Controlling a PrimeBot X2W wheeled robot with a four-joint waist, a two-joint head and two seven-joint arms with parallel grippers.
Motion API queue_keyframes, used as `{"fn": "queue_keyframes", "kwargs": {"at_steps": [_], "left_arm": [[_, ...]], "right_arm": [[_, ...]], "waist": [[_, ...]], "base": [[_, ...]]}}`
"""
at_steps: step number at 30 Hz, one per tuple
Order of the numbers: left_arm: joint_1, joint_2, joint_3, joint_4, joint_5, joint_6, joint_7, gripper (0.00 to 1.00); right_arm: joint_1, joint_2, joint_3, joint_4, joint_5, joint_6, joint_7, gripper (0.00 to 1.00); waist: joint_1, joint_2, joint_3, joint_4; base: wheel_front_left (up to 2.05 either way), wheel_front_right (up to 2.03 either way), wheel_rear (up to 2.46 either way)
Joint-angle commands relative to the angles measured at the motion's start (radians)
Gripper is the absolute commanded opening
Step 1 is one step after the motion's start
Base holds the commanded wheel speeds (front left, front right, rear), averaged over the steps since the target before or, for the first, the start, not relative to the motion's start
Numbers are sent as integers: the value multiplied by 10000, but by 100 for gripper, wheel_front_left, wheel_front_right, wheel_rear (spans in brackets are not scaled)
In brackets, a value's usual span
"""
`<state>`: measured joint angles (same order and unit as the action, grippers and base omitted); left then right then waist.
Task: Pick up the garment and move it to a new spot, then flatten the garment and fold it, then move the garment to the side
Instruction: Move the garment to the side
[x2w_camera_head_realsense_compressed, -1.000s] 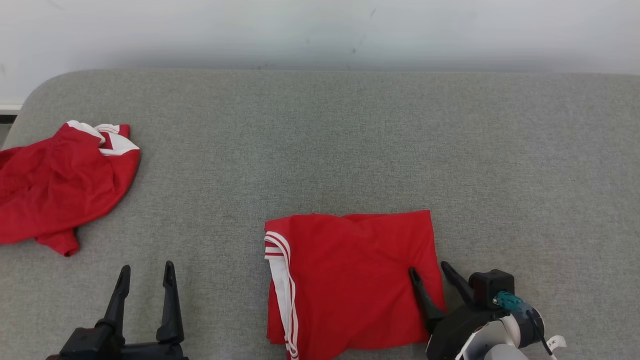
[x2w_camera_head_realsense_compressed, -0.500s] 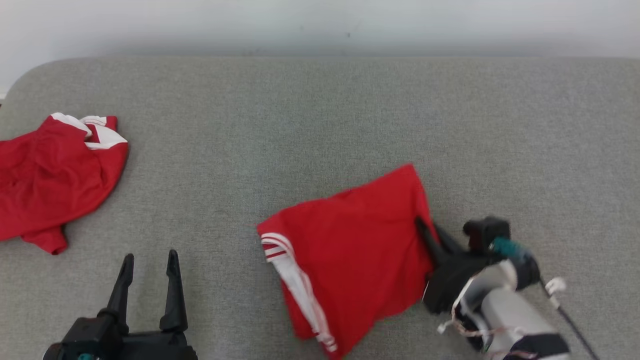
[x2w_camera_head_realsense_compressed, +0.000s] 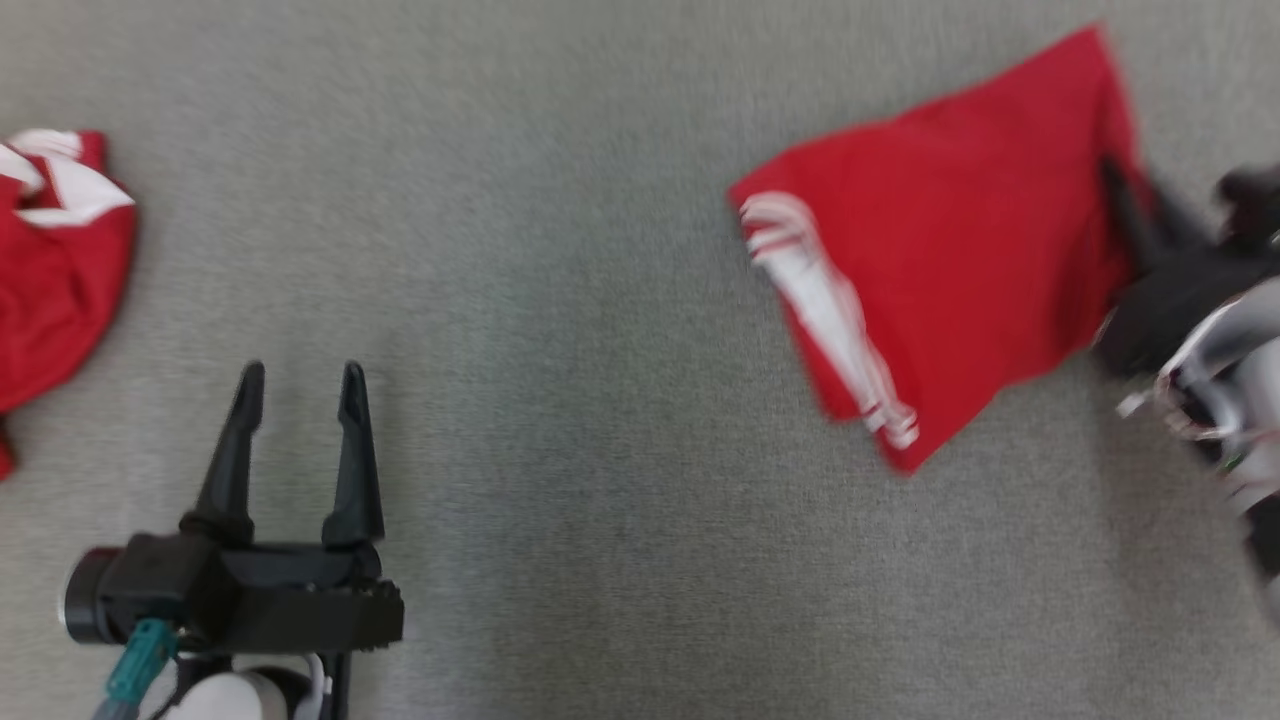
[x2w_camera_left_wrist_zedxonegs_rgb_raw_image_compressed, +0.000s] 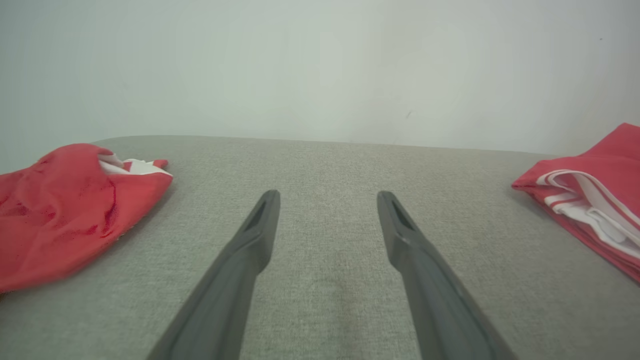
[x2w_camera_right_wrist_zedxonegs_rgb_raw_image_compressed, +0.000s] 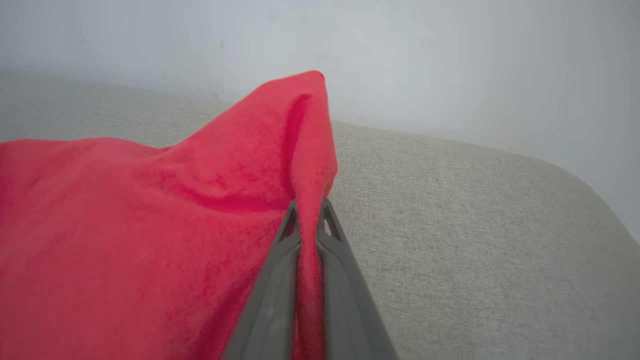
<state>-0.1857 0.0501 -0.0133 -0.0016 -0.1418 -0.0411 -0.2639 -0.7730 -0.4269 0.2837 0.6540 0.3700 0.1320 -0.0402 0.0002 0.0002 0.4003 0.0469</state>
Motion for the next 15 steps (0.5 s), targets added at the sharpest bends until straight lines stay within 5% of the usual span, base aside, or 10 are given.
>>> {"fn": "queue_keyframes", "kwargs": {"at_steps": [1, 15], "left_arm": [[-277, 59, 58, -158, 175, -58, -2, 100], [-96, 700, 844, -1469, 573, -171, -2, 100]], "right_arm": [[-391, -325, -73, -199, 71, -26, 48, 0], [-2227, -2534, -1, -1426, -95, -26, 1181, 0]], "waist": [[-2, -2, 1430, -720], [-2, -2, 2835, -2499]], "base": [[0, 0, 0], [0, 0, 0]]}}
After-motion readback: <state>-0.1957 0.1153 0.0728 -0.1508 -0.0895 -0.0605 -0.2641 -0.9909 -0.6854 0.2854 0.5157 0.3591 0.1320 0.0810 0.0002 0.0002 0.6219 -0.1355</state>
